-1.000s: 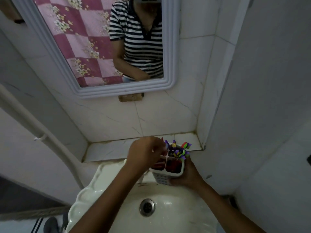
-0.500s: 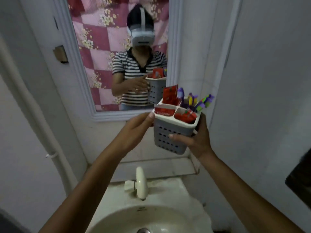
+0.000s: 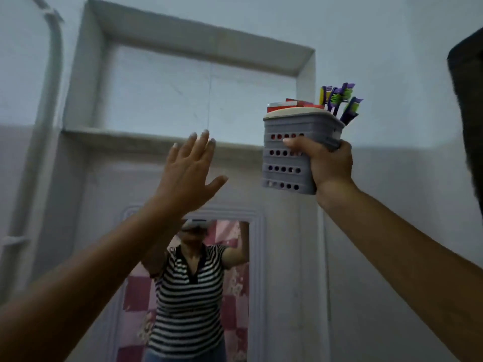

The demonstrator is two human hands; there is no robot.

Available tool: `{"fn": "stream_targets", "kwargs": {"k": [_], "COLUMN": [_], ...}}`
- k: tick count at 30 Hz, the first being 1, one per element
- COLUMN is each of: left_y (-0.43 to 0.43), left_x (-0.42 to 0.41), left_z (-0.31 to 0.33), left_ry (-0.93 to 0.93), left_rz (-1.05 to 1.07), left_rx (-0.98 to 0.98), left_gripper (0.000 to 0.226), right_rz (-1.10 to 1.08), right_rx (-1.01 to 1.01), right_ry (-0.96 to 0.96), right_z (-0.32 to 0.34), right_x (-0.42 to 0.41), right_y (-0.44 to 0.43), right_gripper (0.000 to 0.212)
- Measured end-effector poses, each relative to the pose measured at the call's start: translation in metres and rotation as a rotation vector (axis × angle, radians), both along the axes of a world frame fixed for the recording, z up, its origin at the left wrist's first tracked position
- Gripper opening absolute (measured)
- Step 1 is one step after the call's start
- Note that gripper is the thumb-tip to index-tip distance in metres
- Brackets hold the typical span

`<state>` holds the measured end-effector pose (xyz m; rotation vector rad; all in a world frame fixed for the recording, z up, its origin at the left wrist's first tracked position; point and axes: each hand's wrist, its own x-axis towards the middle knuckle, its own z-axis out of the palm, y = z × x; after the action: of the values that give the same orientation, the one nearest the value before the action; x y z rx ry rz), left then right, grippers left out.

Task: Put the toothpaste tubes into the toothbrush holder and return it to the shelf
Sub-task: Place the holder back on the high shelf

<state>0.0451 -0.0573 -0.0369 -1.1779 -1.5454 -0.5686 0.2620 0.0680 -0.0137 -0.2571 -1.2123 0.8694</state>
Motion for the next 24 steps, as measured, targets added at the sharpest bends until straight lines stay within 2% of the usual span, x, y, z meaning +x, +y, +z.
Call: {"fn": "stream_targets", "kwargs": {"k": [5, 9, 13, 17, 20, 24], "left_y": [0.011, 0.011, 0.011, 0.011, 0.012, 0.014], "left_x": [-0.027, -0.043, -0.049, -0.051, -0.051, -0.049], "left_z": [0.05, 0.049, 0.048, 0.052, 0.05, 0.05], "left_ry": [-0.006, -0.089, -0.073, -0.079, -0.095, -0.099], "left_rz": [0.174, 0.149, 0.123, 0.112, 0.102, 0.115], "left_rx": [-0.12, -0.224, -0.21, -0.231, -0.223, -0.226], "left_gripper": [0.091, 0.09, 0.088, 0.088, 0.089, 0.089], "right_rz": [-0.32, -0.439, -0.516, -0.614, -0.674, -0.784], "right_rx": [-0.021, -0.07, -0.13, -0.16, -0.072, 0.106], "right_ry": [-0.024, -0.039, -0.101, -0.174, -0.239, -0.319], "right_z": [0.09, 0.122, 0.125, 0.121, 0.121, 0.11], "right_x": [-0.011, -0.032, -0.055, -0.076, -0.089, -0.106], "right_y": [-0.01, 0.0, 0.019, 0.046, 0.065, 0.086], "right_gripper": [0.11, 0.108, 0.105, 0.129, 0.137, 0.122]}}
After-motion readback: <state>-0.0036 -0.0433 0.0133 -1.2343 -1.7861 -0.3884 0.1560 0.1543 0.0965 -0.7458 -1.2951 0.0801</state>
